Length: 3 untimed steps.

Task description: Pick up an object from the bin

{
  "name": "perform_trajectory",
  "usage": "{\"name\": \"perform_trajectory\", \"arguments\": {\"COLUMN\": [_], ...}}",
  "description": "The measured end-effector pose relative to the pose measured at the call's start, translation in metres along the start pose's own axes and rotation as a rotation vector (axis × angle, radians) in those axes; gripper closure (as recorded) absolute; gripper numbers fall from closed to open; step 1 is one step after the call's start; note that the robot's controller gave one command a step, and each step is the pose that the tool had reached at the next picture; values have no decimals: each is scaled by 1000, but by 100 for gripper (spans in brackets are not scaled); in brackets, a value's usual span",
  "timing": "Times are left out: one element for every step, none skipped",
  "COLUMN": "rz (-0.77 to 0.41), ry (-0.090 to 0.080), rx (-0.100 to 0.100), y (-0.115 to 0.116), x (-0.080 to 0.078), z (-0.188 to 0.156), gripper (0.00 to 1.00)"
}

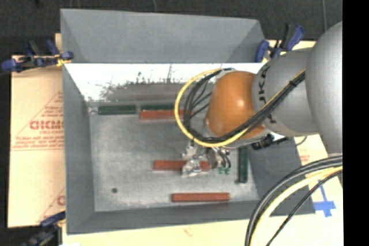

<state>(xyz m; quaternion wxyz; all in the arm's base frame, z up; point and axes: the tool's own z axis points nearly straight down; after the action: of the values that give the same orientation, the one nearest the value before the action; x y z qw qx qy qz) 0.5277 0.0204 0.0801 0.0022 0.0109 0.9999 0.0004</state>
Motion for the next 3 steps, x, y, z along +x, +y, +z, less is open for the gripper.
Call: {"name": "perform_trajectory", "arguments": {"rz": [0, 7, -6], "ry": [0, 6, 1], "rx": [0, 1, 1], "y": [0, 2, 15], "x": [0, 4, 3], "z": [0, -26, -56], "gripper": [100, 100, 100]}}
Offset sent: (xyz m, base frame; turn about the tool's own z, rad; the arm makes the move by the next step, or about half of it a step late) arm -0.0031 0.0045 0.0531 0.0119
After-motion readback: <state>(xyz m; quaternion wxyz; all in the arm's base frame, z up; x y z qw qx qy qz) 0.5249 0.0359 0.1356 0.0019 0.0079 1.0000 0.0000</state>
